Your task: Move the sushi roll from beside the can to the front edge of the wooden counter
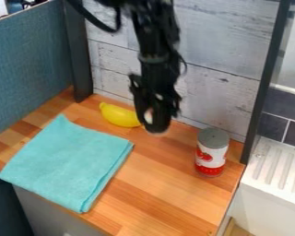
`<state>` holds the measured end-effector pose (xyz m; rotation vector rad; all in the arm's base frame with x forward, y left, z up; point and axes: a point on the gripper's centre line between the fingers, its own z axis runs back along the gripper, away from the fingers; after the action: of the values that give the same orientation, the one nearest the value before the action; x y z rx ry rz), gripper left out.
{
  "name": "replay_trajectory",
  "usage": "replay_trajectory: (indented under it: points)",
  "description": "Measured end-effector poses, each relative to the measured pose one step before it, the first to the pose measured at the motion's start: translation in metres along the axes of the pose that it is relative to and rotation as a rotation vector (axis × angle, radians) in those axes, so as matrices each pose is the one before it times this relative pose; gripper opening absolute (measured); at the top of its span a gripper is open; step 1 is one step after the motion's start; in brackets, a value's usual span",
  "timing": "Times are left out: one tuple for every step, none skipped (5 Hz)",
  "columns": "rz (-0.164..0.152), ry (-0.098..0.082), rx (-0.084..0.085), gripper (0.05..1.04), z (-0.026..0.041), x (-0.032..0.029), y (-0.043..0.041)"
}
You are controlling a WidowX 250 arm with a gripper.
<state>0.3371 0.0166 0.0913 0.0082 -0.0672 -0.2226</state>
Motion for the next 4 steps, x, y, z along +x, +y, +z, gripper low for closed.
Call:
replay_trajectory:
  points:
    - [-0.0239, 0.0381, 0.0284, 0.543, 0.00747, -0.03146, -0.02970]
    - [-0.1201, 0.0810, -0.0507, 0.543, -0.01782, -0.02632, -0.04485]
    - [-0.0730, 0.0179, -0.0037, 0.543, -0.00416, -0.01696, -0.02960]
    - [-0.0450, 0.0010, 0.0053, 0.543, -0.00787, -0.00183, -0.01323]
